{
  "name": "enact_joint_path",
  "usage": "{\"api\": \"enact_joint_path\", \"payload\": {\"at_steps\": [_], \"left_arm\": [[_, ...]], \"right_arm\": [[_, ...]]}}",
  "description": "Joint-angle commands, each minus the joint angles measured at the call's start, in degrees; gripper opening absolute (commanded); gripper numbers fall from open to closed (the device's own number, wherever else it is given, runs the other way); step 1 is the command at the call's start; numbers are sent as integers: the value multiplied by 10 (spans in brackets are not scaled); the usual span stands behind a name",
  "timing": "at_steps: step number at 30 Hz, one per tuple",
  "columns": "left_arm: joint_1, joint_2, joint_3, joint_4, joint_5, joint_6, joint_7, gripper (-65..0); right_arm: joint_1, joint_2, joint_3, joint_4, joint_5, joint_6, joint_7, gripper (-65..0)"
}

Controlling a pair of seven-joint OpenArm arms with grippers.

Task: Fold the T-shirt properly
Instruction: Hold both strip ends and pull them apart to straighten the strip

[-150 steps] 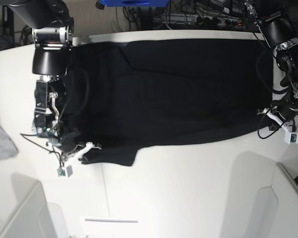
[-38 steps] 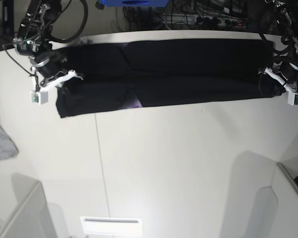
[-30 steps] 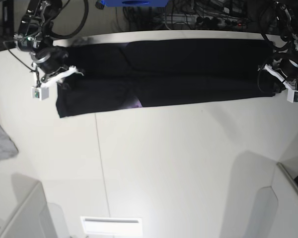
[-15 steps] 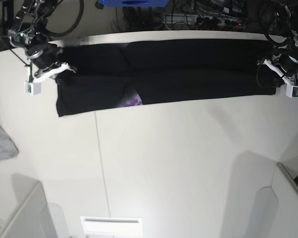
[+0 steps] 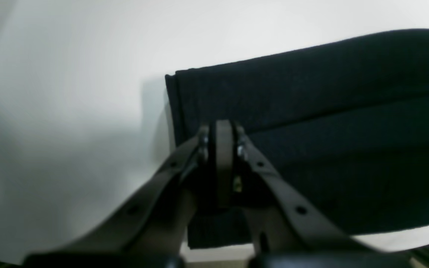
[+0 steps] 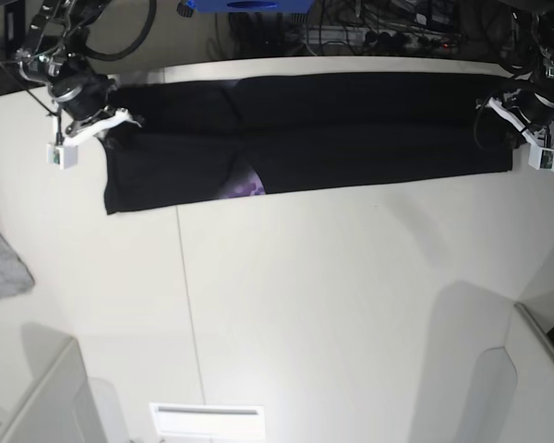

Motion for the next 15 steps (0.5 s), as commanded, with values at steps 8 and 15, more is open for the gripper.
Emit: {"api": "enact_joint_path", "payload": {"at_steps": [8,15], "left_arm": [[9,-9,-1,9,-4,0,-8,-650],[10,-8,0,5,-4,1,-7,-650]], "right_arm": [[4,5,3,-18,4,2,10,-650],[4,6,3,-29,1,2,10,-650]]}}
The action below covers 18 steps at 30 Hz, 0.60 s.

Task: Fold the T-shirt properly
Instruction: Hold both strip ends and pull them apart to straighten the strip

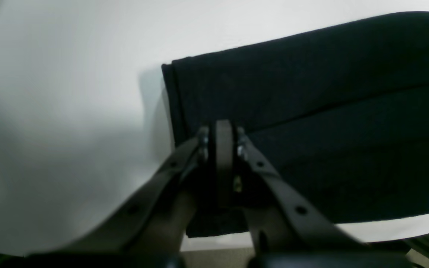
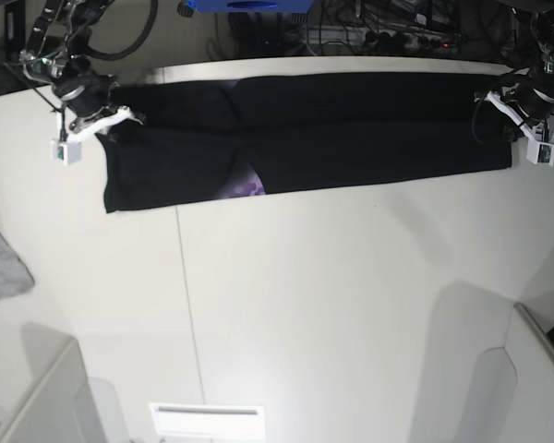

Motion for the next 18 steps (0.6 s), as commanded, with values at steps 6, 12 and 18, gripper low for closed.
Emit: {"api": "enact_joint_path", "payload": {"at_steps": [6,12,18], "left_arm": [[7,-8,-3,7,-3,1,-7,-650],[7,16,-3,7,66,-3,-10,-650],[10,19,16,7,74,-3,-10,-650]], "right_arm": [[1,1,-1,9,-61,5,11,-650],[-1,1,-1,9,-62,5,26,-650],[-2,0,-2,8,-62,5,26,-650]]}}
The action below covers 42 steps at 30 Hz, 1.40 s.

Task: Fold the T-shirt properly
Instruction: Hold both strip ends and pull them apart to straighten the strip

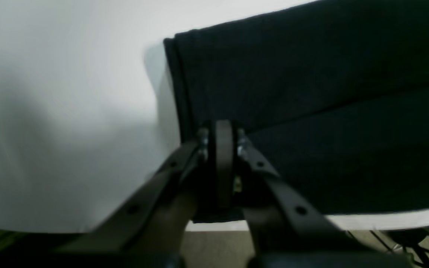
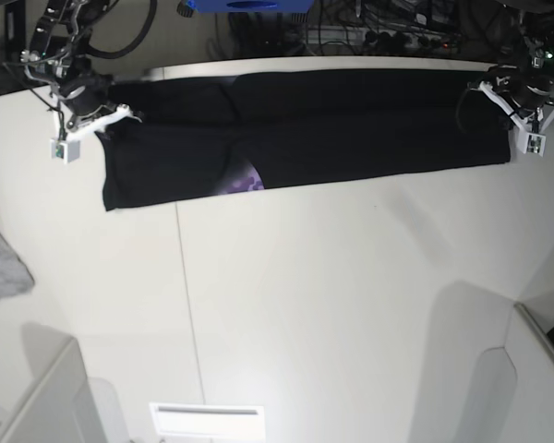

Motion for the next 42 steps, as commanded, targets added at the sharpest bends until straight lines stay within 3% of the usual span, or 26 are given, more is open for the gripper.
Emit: {"api": "enact_joint_path", "payload": {"at_steps": [1,18,20,27,29,31,35,37,39,41,42], "left_arm": [[3,-7,0,7,-4,-2,-10,-650],[5,-10,-5,7,-3,1,-6,-650],[5,-10,-5,7,-3,1,-6,-648],[5,-6,-31,10,-3,1,-6,-283],[5,-6,-44,11,-3,1,-6,-217],[5,-6,-61,12,-3,1,-6,-193],[5,-5,-88,12,-7,-1,-6,-204],[5,-4,-90,12,-7,-2,-7,-270],[2,4,-90,12,-7,-2,-8,-428],[-2,12,-87,12,-7,-2,-9,-637],[-7,15,-85,12,-7,-2,-9,-650]], "right_arm": [[-1,4,1,8,2,5,10,-650],[-2,4,2,8,2,1,6,-650],[-2,4,3,8,2,1,6,-594],[-3,3,6,8,2,1,10,-399],[-3,2,7,8,4,1,11,-389],[-3,-11,15,12,2,1,19,-389],[-3,-43,60,14,2,6,57,-389],[-3,-45,61,14,5,11,73,-399],[-4,-47,60,17,5,44,85,-434],[-3,-49,51,25,5,86,91,-497],[-1,-49,42,27,5,102,91,-546]]}}
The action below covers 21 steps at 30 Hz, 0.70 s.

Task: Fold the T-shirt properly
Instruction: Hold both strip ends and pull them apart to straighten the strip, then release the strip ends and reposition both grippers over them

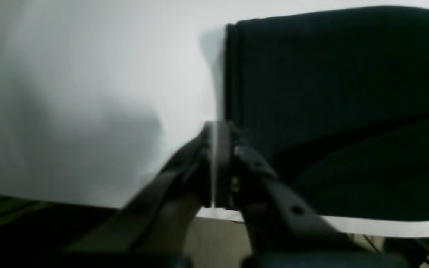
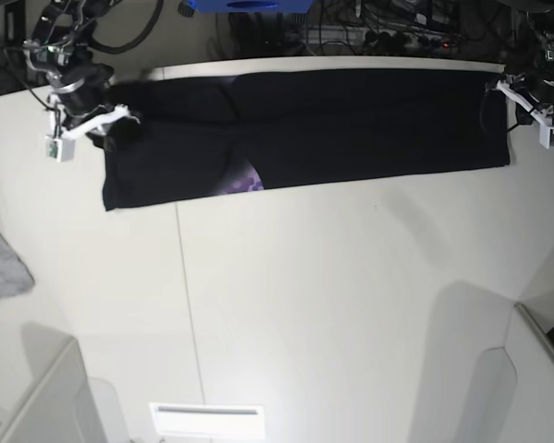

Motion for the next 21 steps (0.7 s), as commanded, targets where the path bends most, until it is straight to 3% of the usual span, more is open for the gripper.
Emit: {"api": "enact_joint_path", "payload": {"at_steps": [1,2,8,12,16,21], "left_arm": [[-9,-4,-4,9,-3,-2,-9,-650],[-17,3,-4,6,2,-1,-7,-650],[-37,23,1,1,2,1,-8,-650],[-47,24,22,-50,3,2,-9,-650],[-52,23,24,-90,5,2,-11,-650],[-88,26,26,-110,83,-1,-11,-650]], "right_arm": [[4,3,-8,11,9,14,12,-603],[5,4,-18,9,9,19,10,-650],[23,4,-44,-7,5,17,8,-650],[41,10,-39,-28,5,-27,-9,-650],[51,24,-39,-53,5,-33,-9,-650],[72,34,-40,-117,4,-54,-6,-650]]}}
